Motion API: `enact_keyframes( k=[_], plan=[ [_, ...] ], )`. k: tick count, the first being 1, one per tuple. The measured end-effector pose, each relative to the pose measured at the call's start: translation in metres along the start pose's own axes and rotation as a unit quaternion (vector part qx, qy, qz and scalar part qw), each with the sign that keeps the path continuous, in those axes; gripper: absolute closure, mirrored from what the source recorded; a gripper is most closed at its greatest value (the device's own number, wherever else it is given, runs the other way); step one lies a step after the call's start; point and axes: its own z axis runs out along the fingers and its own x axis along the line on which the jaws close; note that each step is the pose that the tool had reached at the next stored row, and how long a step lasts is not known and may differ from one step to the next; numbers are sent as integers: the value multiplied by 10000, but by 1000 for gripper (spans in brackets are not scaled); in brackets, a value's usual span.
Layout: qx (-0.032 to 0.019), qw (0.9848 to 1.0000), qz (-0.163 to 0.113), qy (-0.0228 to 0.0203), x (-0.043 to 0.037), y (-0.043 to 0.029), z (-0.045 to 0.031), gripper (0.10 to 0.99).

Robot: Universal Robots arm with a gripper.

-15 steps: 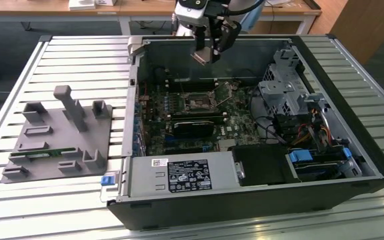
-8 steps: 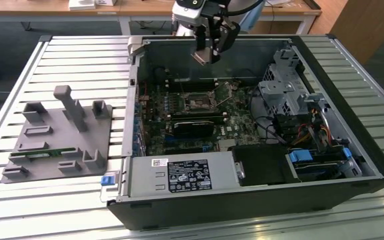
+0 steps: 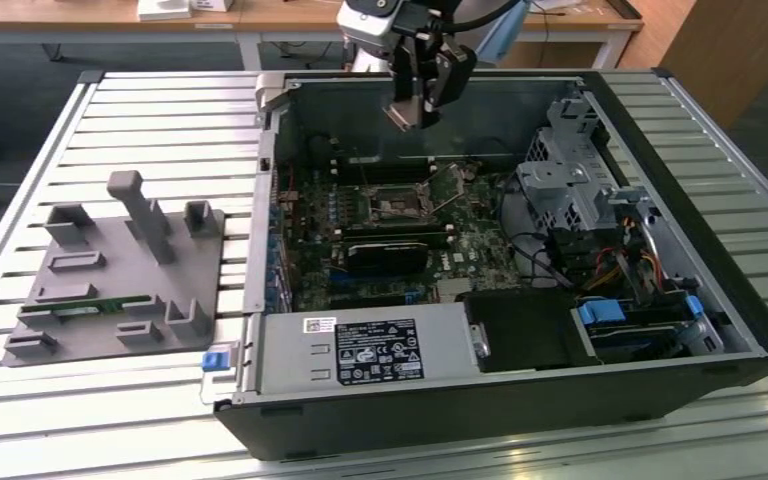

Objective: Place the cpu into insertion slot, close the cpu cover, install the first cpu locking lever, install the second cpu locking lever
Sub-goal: 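Place the cpu into insertion slot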

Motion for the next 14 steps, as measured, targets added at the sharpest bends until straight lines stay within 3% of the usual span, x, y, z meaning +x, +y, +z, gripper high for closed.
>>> enact_keyframes(
  k=[6, 14],
  plan=[
    [-4, 9995, 320, -32, 2, -7, 11, 561],
    [-9, 9972, 741, -77, 6, -14, 30, 561]
  ],
)
